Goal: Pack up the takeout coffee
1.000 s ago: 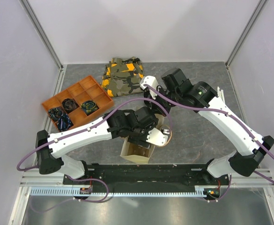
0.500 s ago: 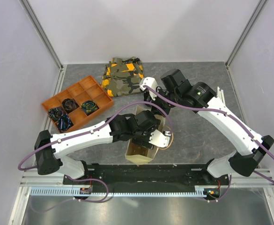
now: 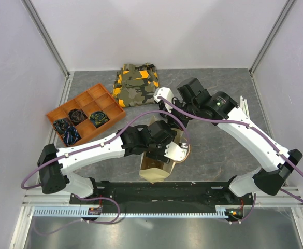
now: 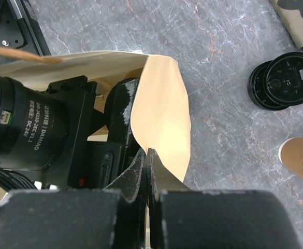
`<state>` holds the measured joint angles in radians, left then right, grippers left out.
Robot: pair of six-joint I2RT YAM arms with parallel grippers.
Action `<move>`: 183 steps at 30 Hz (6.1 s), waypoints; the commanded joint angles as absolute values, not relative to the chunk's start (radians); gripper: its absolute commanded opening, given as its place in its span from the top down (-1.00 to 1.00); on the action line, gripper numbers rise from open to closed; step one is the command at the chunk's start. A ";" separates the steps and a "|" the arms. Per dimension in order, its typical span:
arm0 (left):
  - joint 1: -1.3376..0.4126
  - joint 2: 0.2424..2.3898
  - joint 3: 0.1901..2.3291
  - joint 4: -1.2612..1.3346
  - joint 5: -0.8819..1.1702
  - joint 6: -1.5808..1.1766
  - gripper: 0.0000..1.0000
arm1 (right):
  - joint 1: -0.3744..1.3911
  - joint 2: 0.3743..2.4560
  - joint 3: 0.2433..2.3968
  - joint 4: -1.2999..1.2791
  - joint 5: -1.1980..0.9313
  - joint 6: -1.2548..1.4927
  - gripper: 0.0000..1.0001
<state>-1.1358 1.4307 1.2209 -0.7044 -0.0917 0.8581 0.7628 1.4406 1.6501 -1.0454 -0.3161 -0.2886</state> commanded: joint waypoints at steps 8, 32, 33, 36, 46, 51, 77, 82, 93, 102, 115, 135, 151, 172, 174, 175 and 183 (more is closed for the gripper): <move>-1.091 1.468 1.134 -0.699 -0.078 0.923 0.12 | 0.755 1.424 1.628 -1.019 -0.350 -0.293 1.00; -1.057 1.468 1.216 -0.746 -0.043 0.942 0.21 | 0.706 1.457 1.632 -1.005 -0.388 -0.310 1.00; -1.057 1.462 1.229 -0.747 -0.040 0.942 0.21 | 0.706 1.457 1.631 -1.003 -0.390 -0.313 1.00; -1.057 1.441 1.272 -0.764 -0.020 0.940 0.21 | 0.703 1.459 1.628 -1.002 -0.390 -0.316 1.00; -1.058 1.477 1.347 -0.888 -0.040 0.986 0.24 | 0.701 1.454 1.634 -1.003 -0.367 -0.308 1.00; -1.058 1.519 1.353 -0.919 -0.078 1.002 0.28 | 0.699 1.460 1.641 -1.006 -0.367 -0.304 1.00; -1.063 1.393 1.515 -0.980 -0.041 1.130 0.35 | 0.695 1.471 1.637 -0.999 -0.291 -0.333 1.00; -1.058 1.379 1.503 -1.011 -0.058 1.118 0.35 | 0.696 1.442 1.608 -0.973 -0.291 -0.341 1.00; -1.026 1.451 1.608 -0.985 -0.094 0.948 0.37 | 0.696 1.408 1.574 -0.939 -0.285 -0.382 1.00; -1.017 1.398 1.649 -0.957 -0.035 0.925 0.38 | 0.695 1.425 1.565 -0.937 -0.267 -0.387 1.00; -1.019 1.282 1.666 -0.962 0.081 1.025 0.38 | 0.658 1.537 1.647 -0.994 -0.219 -0.298 1.00; -1.019 1.080 1.689 -0.894 0.017 1.025 0.41 | 0.657 1.536 1.677 -1.025 -0.108 -0.279 1.00; -1.017 0.965 1.658 -1.123 -0.273 0.694 0.42 | 0.650 1.502 1.746 -1.138 0.043 -0.272 1.00; -0.571 1.055 1.292 -1.200 -0.005 0.713 0.43 | 0.643 1.339 1.626 -1.147 0.153 -0.302 1.00; -0.535 1.117 1.281 -1.171 0.025 0.716 0.41 | 0.638 1.332 1.617 -1.141 0.155 -0.301 1.00; -0.529 1.135 1.279 -1.160 0.028 0.703 0.39 | 0.638 1.330 1.614 -1.138 0.155 -0.299 1.00; -0.503 1.292 1.215 -1.036 0.011 0.582 0.34 | 0.637 1.324 1.612 -1.114 0.160 -0.304 1.00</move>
<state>-0.5114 1.2716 1.2388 -1.1400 0.0032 0.6689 0.6411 1.3529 1.6093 -1.1416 0.1249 -0.3031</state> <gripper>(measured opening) 0.850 0.007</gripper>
